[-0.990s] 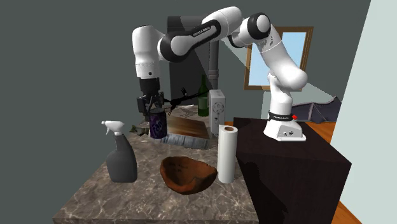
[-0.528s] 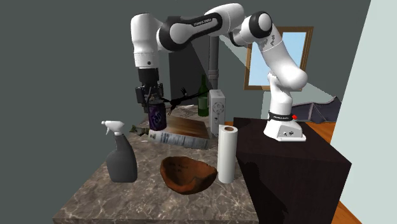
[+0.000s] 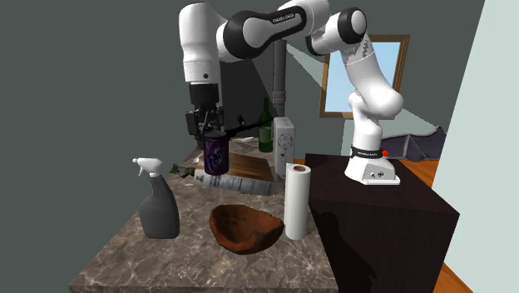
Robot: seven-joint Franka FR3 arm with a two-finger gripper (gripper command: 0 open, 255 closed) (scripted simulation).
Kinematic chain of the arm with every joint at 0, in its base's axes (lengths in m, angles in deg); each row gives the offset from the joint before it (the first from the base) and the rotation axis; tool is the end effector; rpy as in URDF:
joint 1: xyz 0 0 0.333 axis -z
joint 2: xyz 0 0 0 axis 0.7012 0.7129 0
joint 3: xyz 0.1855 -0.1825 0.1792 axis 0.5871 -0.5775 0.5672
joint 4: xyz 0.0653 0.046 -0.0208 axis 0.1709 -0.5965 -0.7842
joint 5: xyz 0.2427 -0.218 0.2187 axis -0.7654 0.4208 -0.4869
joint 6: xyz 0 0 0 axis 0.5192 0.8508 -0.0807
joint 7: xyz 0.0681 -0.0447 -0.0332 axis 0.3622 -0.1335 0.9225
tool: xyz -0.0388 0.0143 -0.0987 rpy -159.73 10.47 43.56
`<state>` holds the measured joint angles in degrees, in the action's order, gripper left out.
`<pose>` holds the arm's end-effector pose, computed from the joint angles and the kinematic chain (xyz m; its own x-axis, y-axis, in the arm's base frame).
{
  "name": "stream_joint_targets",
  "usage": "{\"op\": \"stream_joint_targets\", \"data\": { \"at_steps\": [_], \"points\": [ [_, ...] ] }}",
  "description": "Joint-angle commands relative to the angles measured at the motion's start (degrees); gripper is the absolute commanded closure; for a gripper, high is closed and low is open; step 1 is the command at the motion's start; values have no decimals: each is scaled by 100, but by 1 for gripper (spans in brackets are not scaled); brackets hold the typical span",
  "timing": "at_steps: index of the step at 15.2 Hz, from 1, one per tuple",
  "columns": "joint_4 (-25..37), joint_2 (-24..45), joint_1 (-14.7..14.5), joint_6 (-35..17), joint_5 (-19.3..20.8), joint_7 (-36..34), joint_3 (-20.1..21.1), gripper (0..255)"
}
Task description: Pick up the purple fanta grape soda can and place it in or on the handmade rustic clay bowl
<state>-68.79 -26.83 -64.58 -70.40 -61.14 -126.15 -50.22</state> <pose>0.5488 0.4214 0.4126 0.9843 -0.1700 -0.0467 -0.1710 -0.9851 -0.0188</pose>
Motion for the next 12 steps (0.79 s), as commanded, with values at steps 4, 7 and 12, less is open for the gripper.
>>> {"op": "stream_joint_targets", "data": {
  "at_steps": [4, 7, 12],
  "points": [
    [-232, -199, -388, -47, -1, -579, 165, 255],
    [-255, -247, -637, -26, 16, -923, 258, 255],
    [-379, -199, -855, -193, 69, -1228, 317, 255]
  ]
}}
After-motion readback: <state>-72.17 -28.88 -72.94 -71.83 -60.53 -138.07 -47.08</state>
